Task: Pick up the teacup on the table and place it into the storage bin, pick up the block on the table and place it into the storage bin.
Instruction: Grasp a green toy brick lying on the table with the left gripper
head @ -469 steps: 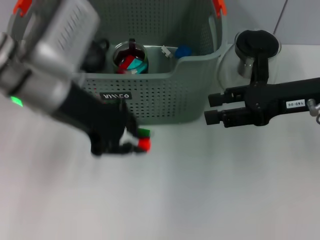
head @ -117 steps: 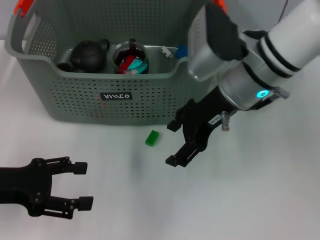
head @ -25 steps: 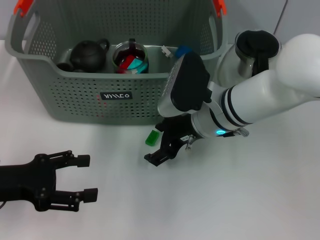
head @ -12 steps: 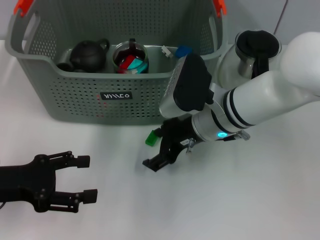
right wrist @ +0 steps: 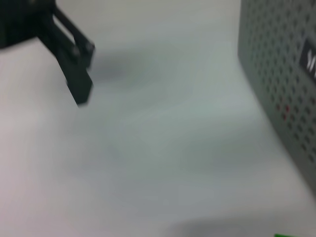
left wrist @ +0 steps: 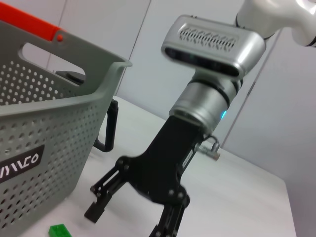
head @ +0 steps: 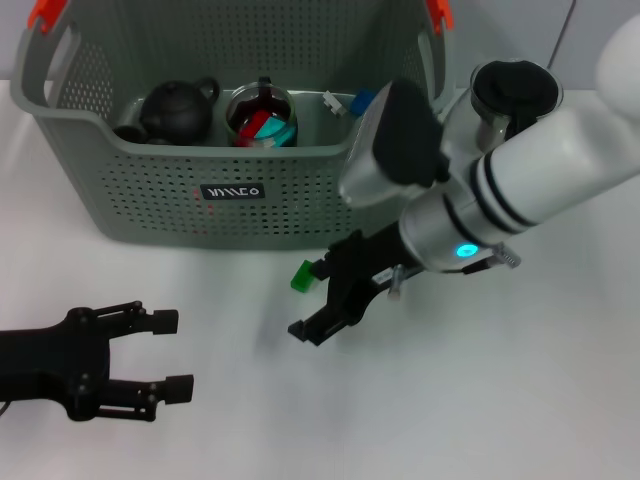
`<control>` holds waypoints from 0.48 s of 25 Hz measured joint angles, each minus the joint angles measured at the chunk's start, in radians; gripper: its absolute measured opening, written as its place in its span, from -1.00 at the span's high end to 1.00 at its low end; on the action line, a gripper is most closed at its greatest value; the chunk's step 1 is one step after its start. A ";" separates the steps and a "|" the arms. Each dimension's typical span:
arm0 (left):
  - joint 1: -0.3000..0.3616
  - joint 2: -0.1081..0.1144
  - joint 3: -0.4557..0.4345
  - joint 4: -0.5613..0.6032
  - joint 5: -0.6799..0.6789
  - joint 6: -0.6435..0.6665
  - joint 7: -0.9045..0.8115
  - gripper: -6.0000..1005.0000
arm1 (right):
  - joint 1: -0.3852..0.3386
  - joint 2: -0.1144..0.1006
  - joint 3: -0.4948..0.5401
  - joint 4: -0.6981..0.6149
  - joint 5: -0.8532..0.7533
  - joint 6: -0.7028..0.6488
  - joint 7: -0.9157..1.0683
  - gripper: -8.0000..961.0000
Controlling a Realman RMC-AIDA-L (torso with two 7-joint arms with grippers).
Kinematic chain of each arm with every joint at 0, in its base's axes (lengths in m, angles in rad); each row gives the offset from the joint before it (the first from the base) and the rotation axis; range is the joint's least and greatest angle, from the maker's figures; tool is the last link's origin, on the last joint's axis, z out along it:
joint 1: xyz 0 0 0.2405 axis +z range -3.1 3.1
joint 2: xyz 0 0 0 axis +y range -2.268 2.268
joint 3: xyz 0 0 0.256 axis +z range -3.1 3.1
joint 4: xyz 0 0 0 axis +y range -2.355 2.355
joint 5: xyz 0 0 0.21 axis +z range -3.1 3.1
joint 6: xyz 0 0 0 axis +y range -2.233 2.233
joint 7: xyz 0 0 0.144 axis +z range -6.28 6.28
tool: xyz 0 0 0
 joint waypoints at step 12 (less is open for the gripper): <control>-0.104 -0.015 0.019 -0.006 0.062 -0.033 -0.057 -0.89 | -0.085 -0.063 0.359 -0.113 -0.019 -0.484 -0.085 -0.96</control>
